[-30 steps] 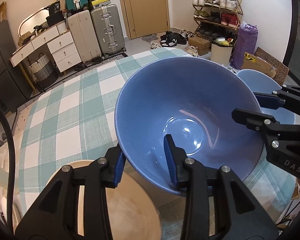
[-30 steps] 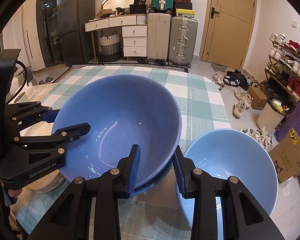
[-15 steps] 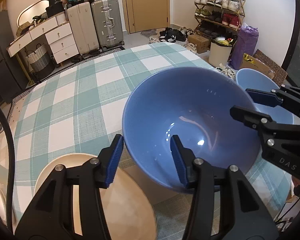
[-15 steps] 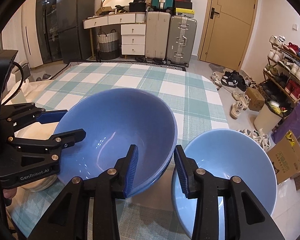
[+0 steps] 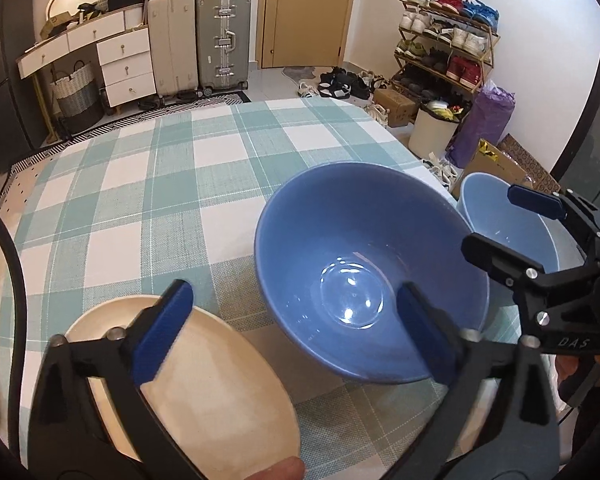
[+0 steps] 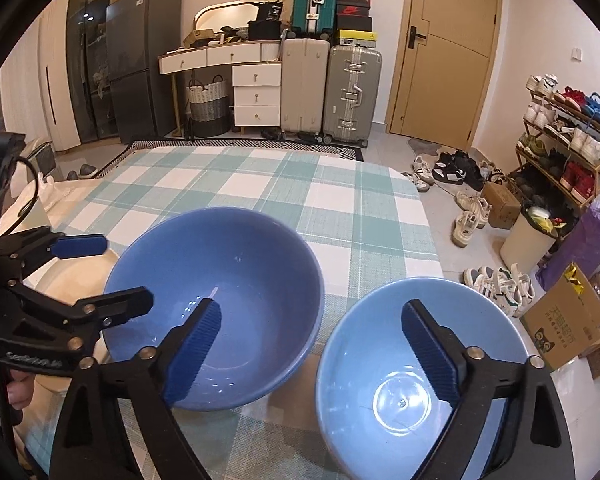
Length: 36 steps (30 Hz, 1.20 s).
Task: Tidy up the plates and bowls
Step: 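Open both grippers and release the bowl inside the other bowl, then move both grippers to the rim of the remaining light-blue bowl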
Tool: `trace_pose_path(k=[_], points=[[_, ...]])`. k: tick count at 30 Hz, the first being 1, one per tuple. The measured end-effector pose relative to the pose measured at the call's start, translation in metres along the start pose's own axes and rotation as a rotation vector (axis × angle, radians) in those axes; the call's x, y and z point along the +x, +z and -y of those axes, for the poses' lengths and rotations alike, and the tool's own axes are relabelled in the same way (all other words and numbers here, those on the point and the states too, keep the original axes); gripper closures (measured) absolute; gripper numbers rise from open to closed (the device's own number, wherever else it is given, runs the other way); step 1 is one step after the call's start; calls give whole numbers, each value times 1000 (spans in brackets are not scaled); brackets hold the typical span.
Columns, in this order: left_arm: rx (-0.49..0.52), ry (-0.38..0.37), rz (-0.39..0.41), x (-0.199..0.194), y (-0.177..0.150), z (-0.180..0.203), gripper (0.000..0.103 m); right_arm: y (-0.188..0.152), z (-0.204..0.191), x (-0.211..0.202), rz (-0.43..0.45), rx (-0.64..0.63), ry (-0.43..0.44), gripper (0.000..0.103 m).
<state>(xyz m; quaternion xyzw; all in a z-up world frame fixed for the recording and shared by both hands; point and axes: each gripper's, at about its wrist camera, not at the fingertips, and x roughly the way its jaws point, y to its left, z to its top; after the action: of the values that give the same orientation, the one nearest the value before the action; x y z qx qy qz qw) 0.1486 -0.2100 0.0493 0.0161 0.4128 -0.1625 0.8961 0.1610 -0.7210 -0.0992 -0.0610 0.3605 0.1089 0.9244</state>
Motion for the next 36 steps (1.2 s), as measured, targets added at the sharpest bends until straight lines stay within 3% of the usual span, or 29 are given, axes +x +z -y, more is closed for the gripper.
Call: trace_pose_path(k=[4, 10, 20, 26, 34, 36], points=[[1, 3, 0, -6, 0, 1, 2, 1, 5, -6, 11, 40, 28, 6], [10, -9, -10, -13, -3, 12, 2, -2, 17, -23, 33, 62, 4, 5], [-5, -101, -67, -15, -5, 46, 3, -19, 63, -72, 105, 168, -39, 5], [78, -148, -65, -20, -5, 86, 3, -36, 90, -93, 133, 205, -67, 5], [127, -289, -86, -24, -7, 138, 15, -61, 118, -103, 133, 280, -87, 5], [136, -321, -110, -21, -9, 149, 28, -67, 122, -103, 128, 293, -93, 5]])
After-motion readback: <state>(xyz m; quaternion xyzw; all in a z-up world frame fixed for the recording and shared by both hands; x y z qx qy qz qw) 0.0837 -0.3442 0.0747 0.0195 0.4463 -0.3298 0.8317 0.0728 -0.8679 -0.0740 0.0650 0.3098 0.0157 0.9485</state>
